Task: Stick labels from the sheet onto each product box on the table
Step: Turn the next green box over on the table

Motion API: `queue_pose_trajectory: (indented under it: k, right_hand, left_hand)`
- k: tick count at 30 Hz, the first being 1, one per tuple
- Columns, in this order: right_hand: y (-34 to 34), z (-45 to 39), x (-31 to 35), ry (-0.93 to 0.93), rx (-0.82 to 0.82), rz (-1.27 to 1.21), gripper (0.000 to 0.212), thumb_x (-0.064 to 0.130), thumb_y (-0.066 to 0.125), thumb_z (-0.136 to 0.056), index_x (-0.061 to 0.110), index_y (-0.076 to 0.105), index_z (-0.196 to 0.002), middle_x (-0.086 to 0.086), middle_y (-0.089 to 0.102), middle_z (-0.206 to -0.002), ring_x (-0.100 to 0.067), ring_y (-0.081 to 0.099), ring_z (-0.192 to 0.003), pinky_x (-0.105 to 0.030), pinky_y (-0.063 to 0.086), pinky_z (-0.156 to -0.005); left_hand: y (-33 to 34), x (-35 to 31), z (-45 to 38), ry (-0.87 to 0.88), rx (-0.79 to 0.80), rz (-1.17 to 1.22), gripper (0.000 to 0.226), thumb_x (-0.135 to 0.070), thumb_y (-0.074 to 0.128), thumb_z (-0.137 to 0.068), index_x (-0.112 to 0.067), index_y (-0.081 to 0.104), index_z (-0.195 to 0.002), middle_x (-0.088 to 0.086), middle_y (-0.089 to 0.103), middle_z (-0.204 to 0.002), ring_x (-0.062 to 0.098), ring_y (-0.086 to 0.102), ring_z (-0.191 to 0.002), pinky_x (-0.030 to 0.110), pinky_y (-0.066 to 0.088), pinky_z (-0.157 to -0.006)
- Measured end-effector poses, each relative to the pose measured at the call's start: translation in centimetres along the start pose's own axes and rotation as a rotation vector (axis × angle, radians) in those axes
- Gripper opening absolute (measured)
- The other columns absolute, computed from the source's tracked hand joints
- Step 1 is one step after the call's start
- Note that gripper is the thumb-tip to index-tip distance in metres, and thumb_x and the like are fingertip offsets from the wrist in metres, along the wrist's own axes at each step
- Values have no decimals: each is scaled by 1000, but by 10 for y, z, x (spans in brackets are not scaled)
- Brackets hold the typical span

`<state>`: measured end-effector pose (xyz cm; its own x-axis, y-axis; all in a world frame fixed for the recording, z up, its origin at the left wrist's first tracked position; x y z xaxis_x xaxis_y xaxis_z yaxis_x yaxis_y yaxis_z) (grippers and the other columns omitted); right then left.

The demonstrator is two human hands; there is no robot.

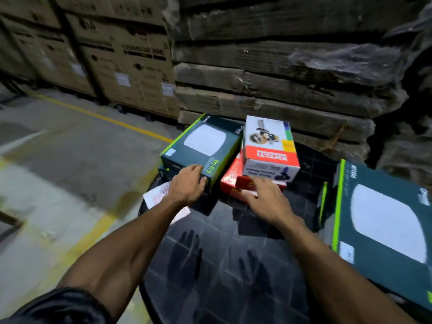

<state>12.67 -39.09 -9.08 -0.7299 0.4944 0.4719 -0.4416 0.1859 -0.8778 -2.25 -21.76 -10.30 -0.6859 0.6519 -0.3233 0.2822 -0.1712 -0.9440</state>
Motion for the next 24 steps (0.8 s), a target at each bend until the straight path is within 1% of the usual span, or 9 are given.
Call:
queue_pose_trajectory:
  k: [2, 4, 7, 9, 13, 15, 16, 20, 24]
  right_hand:
    - [22, -32, 28, -32, 50, 27, 59, 48, 50, -95, 25, 36, -147, -8, 42, -146, -28, 38, -136, -42, 34, -110]
    - [40, -70, 53, -16, 53, 13, 63, 48, 51, -94, 24, 33, -149, -10, 41, -148, -27, 37, -137, -40, 32, -112]
    - [60, -126, 77, 111, 26, -84, 69, 48, 55, -93, 21, 31, -151, -13, 40, -150, -27, 36, -139, -36, 29, -114]
    - [71, -155, 79, 231, 16, -126, 74, 54, 55, -90, 25, 27, -152, -16, 40, -149, -30, 38, -137, -38, 32, -112]
    - [87, -195, 70, 437, 19, -164, 88, 70, 52, -78, 39, 15, -152, -18, 31, -152, -37, 39, -135, -48, 37, -110]
    - [98, -210, 67, 512, 38, -178, 90, 69, 55, -81, 41, 8, -152, -19, 21, -156, -41, 36, -137, -55, 35, -110]
    - [102, -216, 66, 539, 34, -178, 91, 67, 57, -82, 40, 6, -153, -19, 19, -156, -43, 34, -137, -55, 34, -110]
    - [109, -238, 59, 613, -1, -199, 91, 62, 59, -85, 38, 5, -154, -22, 24, -153, -41, 31, -139, -52, 32, -112]
    - [117, -247, 55, 682, -44, -253, 92, 65, 60, -83, 39, 7, -154, -23, 20, -154, -40, 29, -140, -47, 29, -112]
  left_hand:
    - [-8, 39, -30, -13, 5, -17, 46, -33, 49, -96, -13, 48, -138, 9, 48, -143, 30, 45, -130, 42, 39, -105]
    - [-11, 75, -66, -1, 27, -30, 47, -32, 48, -96, -12, 47, -139, 10, 48, -144, 29, 45, -131, 41, 39, -106]
    - [-9, 118, -122, 16, 63, -7, 47, -33, 49, -95, -12, 46, -137, 13, 49, -140, 32, 47, -127, 42, 41, -103]
    - [-5, 138, -152, 0, 108, 13, 53, -37, 49, -94, -16, 39, -142, 14, 47, -141, 34, 46, -127, 45, 41, -102]
    - [16, 161, -198, -46, 219, 140, 66, -48, 51, -92, -22, 28, -148, 15, 39, -147, 34, 39, -133, 46, 37, -106]
    - [28, 169, -214, -62, 269, 186, 74, -55, 51, -90, -26, 22, -151, 13, 33, -152, 34, 36, -136, 47, 35, -109]
    - [32, 171, -219, -65, 287, 199, 76, -57, 52, -90, -27, 20, -152, 12, 31, -154, 34, 35, -138, 47, 34, -109]
    - [50, 169, -237, -14, 354, 368, 82, -53, 58, -90, -26, 16, -155, 12, 27, -157, 31, 29, -142, 44, 29, -114]
    - [67, 173, -248, -28, 360, 457, 88, -56, 65, -84, -29, 19, -154, 14, 30, -156, 29, 30, -142, 42, 29, -115]
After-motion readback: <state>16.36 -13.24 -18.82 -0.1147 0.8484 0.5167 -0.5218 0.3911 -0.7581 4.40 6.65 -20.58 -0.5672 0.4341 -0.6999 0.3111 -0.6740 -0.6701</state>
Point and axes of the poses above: each hand's wrist, its own z-axis away from the middle knuckle, its own y-axis out of the palm, x = y × z, the point moved 6 cm from there along -z, towards the middle knuckle
